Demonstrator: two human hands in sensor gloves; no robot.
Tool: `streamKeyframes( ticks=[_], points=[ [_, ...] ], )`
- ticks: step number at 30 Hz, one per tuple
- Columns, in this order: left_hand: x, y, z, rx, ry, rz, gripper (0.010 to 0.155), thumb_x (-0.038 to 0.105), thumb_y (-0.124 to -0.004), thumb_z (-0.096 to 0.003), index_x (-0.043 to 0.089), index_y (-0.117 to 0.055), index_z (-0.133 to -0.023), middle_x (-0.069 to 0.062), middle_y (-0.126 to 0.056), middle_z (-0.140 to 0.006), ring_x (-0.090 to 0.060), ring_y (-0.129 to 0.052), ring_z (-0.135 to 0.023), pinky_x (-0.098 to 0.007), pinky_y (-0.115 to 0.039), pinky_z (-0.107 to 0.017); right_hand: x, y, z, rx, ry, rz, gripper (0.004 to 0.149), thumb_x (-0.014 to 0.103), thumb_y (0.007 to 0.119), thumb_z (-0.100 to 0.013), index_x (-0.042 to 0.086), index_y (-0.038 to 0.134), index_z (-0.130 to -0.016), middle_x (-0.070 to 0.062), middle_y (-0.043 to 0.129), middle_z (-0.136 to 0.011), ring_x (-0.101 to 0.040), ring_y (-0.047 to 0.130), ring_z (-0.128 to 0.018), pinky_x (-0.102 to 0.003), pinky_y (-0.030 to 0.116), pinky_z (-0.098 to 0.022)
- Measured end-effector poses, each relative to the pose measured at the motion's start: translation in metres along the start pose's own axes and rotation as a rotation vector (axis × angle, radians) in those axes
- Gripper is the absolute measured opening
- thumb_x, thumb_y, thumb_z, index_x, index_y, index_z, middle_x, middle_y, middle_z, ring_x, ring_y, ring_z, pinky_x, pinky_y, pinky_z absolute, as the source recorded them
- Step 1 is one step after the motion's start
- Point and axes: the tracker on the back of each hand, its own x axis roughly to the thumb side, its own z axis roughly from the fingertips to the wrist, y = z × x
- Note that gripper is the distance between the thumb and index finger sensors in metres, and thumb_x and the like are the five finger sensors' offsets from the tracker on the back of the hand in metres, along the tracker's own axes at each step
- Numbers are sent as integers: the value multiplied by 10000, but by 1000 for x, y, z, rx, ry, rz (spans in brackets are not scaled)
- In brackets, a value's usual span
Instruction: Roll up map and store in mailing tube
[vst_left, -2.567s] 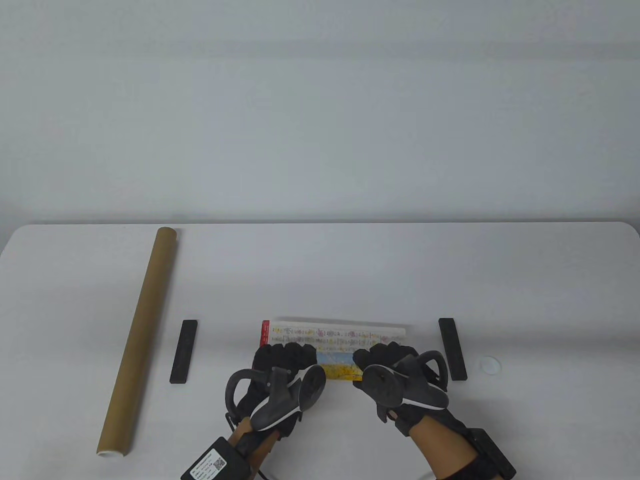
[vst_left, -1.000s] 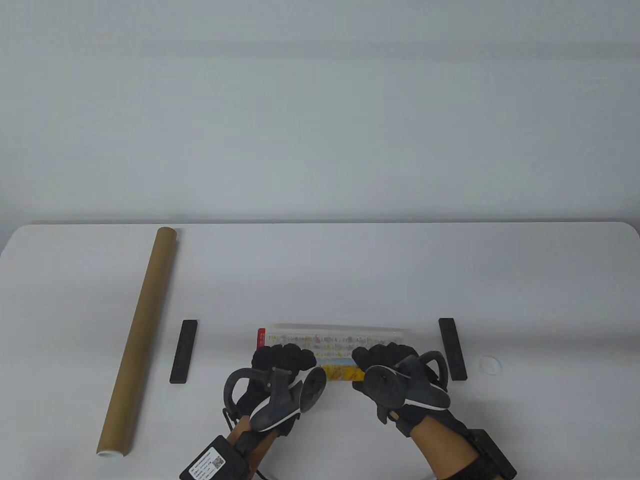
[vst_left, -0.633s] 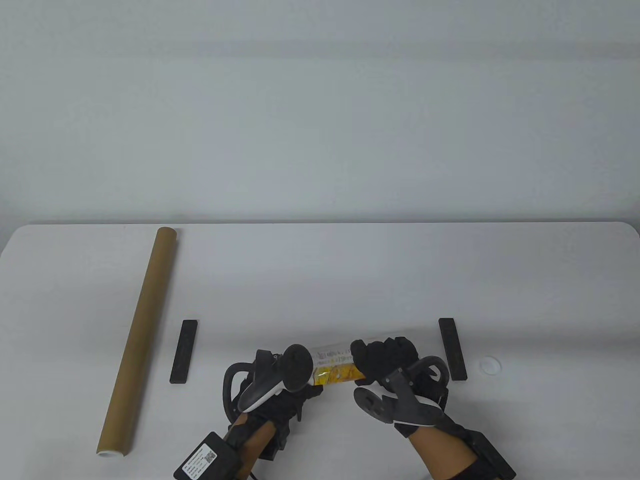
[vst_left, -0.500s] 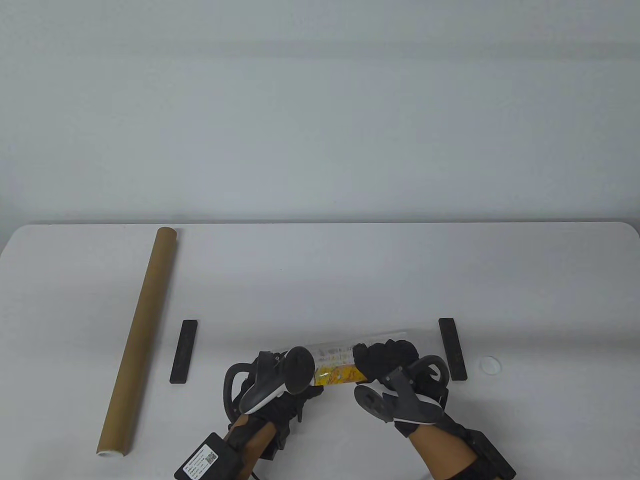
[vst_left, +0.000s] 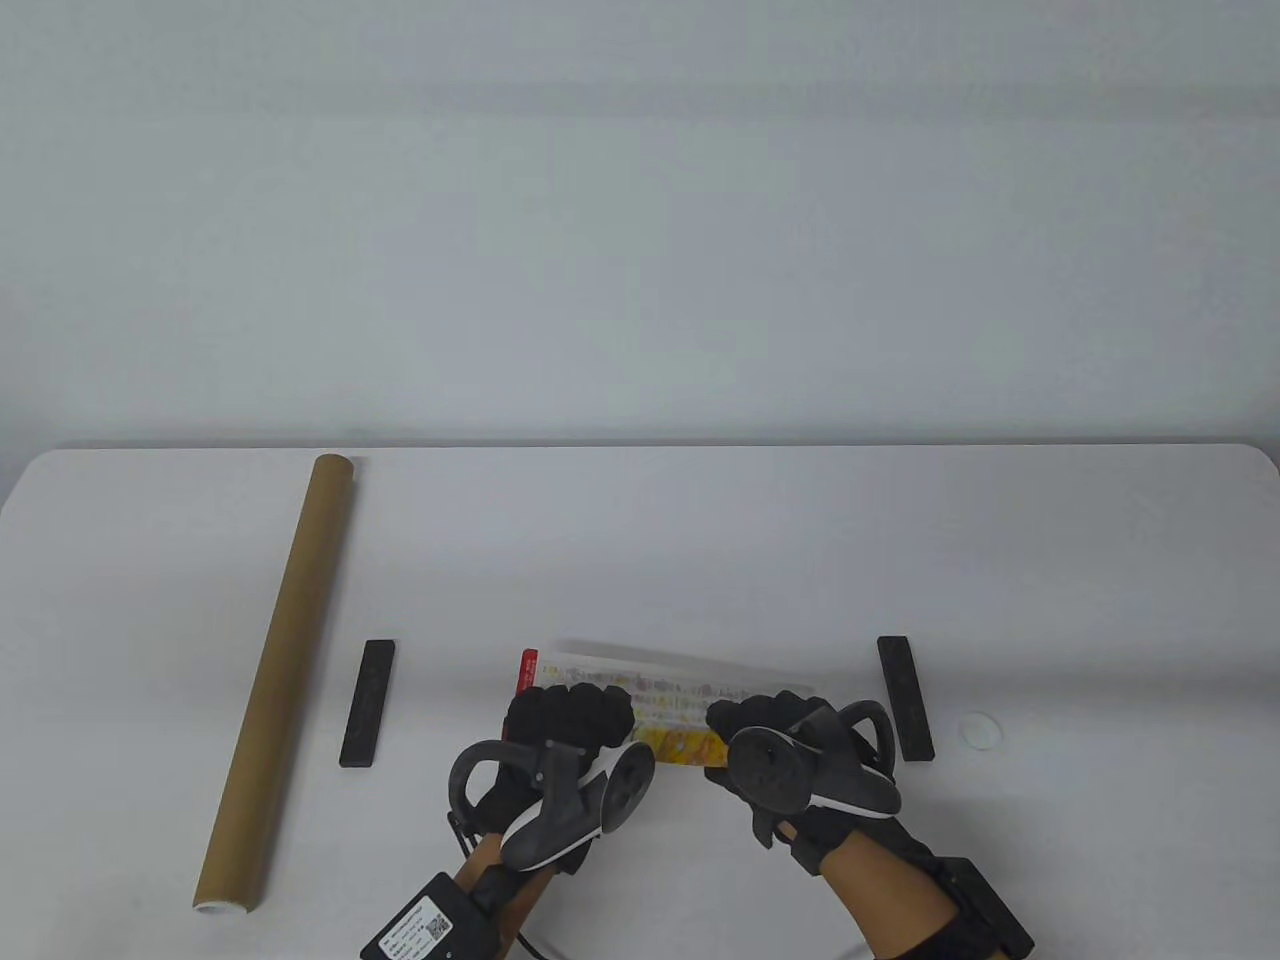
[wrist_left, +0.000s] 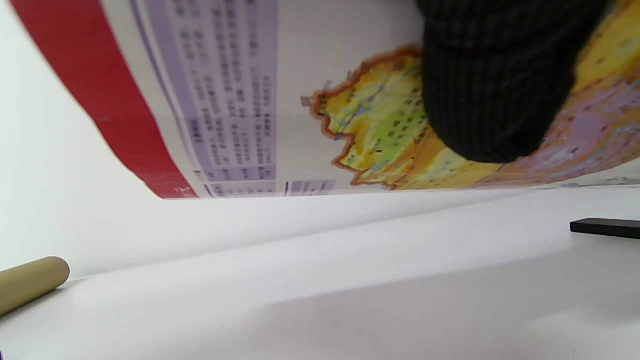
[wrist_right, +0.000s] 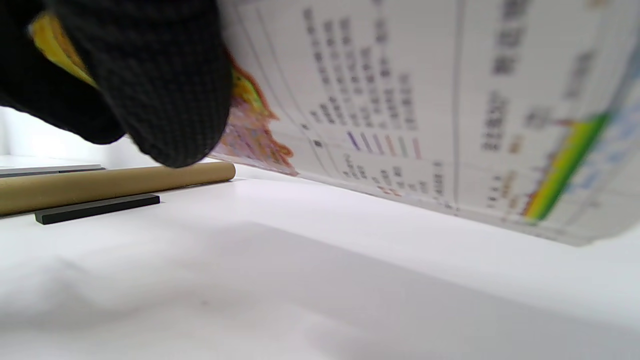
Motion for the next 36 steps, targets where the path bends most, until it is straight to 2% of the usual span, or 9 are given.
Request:
streamKeyframes(
  ticks=[6,11,16,17,23,28,32,36],
  points=[
    [-5,-3,-4,-130,18,92,465,632,-944,-302,415,-888,-709,99,-944,-573,-132,-1020,-504,-367,-806,-605,7,-3,3,-63,-23,109,626,447,954,-434,95,826,-936,-66,920,-684,-322,970,-556,-585,745,-534],
    [-15,-13,-9,-298,51,266,459,627,-948,-308,410,-893,-708,95,-947,-570,-135,-1022,-501,-369,-807,-602,16,-6,7,-136,-60,260,660,446,956,-432,113,790,-976,-71,892,-751,-339,945,-633,-602,708,-584],
    [-17,-19,-12,-363,37,321,456,628,-945,-313,409,-891,-708,96,-947,-570,-133,-1018,-505,-370,-804,-605,18,-6,6,-123,-65,283,617,438,967,-424,116,829,-931,-41,919,-674,-293,971,-546,-567,753,-551],
    [-16,-19,-11,-362,35,318,461,628,-943,-315,407,-887,-715,95,-944,-576,-133,-1016,-511,-370,-801,-609,18,-6,6,-118,-63,283,602,438,965,-421,119,839,-916,-37,924,-655,-293,972,-522,-572,757,-535],
    [-4,-10,-4,-139,44,97,558,636,-920,-324,406,-830,-824,84,-931,-702,-159,-1013,-635,-396,-774,-657,13,-4,1,-67,-29,198,573,425,957,-436,99,854,-896,-35,934,-614,-278,983,-463,-560,786,-495],
    [2,-2,1,7,12,16,561,619,-940,-307,416,-831,-819,92,-929,-702,-153,-1008,-636,-395,-768,-663,3,-3,-1,2,-4,23,566,422,955,-440,86,863,-887,-43,939,-601,-281,986,-443,-565,790,-474],
    [2,-2,1,4,7,6,529,640,-939,-285,418,-862,-759,99,-941,-626,-132,-1013,-555,-380,-783,-636,0,-1,-2,35,-9,-27,564,420,954,-443,86,862,-889,-45,938,-604,-285,983,-449,-566,786,-475],
    [2,-1,0,-19,2,18,471,633,-938,-296,415,-885,-710,94,-944,-589,-138,-1015,-522,-374,-795,-621,2,-2,0,-17,-12,23,582,431,954,-443,103,852,-913,-54,934,-643,-299,984,-502,-569,772,-505]
  ],
)
